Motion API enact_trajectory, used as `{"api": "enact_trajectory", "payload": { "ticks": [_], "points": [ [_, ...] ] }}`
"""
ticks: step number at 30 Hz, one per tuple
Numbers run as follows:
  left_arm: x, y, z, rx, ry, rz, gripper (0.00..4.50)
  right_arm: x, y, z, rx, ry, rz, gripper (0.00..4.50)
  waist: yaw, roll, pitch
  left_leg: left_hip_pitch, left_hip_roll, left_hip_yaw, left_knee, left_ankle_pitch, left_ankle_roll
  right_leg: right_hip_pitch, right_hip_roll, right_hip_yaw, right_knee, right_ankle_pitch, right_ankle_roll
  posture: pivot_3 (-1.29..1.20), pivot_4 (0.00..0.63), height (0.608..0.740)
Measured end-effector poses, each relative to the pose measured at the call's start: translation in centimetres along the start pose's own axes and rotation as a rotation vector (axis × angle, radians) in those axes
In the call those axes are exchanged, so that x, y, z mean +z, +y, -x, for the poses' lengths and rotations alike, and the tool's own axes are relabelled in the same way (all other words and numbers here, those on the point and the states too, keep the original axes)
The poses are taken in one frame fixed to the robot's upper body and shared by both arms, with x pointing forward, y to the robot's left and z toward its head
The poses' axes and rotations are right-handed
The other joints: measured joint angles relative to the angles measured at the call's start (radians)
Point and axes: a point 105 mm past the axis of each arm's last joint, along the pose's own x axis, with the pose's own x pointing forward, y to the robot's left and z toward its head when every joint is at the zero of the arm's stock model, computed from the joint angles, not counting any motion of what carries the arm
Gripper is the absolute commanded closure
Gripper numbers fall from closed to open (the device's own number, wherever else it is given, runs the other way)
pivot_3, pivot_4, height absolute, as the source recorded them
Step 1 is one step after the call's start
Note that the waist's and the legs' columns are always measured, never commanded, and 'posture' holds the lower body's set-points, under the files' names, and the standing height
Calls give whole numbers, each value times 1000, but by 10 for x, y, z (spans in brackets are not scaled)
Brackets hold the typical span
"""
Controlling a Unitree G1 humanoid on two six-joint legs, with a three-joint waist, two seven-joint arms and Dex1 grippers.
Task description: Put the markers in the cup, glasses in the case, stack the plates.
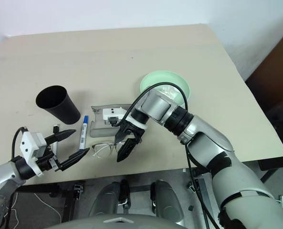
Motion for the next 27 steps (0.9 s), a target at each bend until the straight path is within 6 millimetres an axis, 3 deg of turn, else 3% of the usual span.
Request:
{"api": "enact_trajectory", "payload": {
  "ticks": [14, 17, 27],
  "points": [
    [3, 0, -2, 10, 3, -14, 0, 4, 1, -5, 10, 7, 11, 17, 0, 0, 0, 0, 0, 0, 0, 0, 0, 0, 0, 0, 0, 0, 0, 0, 150, 715],
    [3, -1, -3, 4, 2, -14, 0, 5, 1, -7, 12, 6, 13, 586, -1, 0, 0, 0, 0, 0, 0, 0, 0, 0, 0, 0, 0, 0, 0, 0, 150, 715],
    [3, -1, -3, 3, 8, -27, 0, 7, -4, -13, -3, 0, 1, 4019, 0, 0, 0, 0, 0, 0, 0, 0, 0, 0, 0, 0, 0, 0, 0, 0, 150, 715]
  ]
}}
